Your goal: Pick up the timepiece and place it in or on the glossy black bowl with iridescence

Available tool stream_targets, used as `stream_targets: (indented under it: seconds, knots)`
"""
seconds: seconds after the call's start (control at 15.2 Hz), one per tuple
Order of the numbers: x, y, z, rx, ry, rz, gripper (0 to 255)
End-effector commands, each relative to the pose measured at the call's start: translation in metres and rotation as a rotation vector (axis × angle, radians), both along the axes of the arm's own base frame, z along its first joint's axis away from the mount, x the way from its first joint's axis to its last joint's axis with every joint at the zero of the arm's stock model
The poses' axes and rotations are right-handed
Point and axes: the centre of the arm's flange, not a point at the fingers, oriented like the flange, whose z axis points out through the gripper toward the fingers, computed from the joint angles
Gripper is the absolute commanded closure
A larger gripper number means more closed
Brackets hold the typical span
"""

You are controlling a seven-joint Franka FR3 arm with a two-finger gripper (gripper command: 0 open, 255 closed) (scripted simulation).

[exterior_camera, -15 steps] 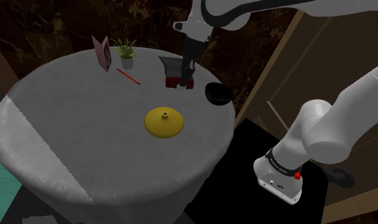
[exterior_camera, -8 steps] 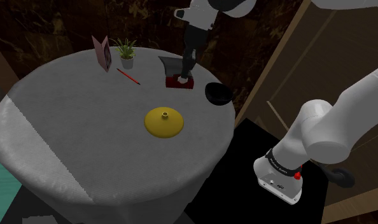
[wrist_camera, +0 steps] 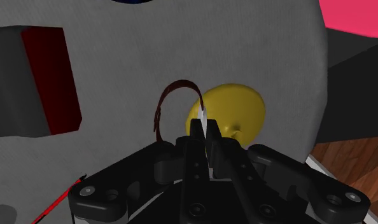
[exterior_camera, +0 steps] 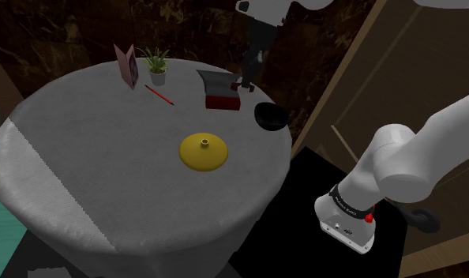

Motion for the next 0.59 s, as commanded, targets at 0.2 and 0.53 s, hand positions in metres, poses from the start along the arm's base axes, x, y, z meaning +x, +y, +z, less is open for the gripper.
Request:
stream_targets:
  seconds: [0.2,0.53]
  knots:
    - [-0.025,-0.06,0.009,0.0,0.001,0.001,255]
    - [-0.049,-0.118,0.018,0.0,0.001,0.001,255]
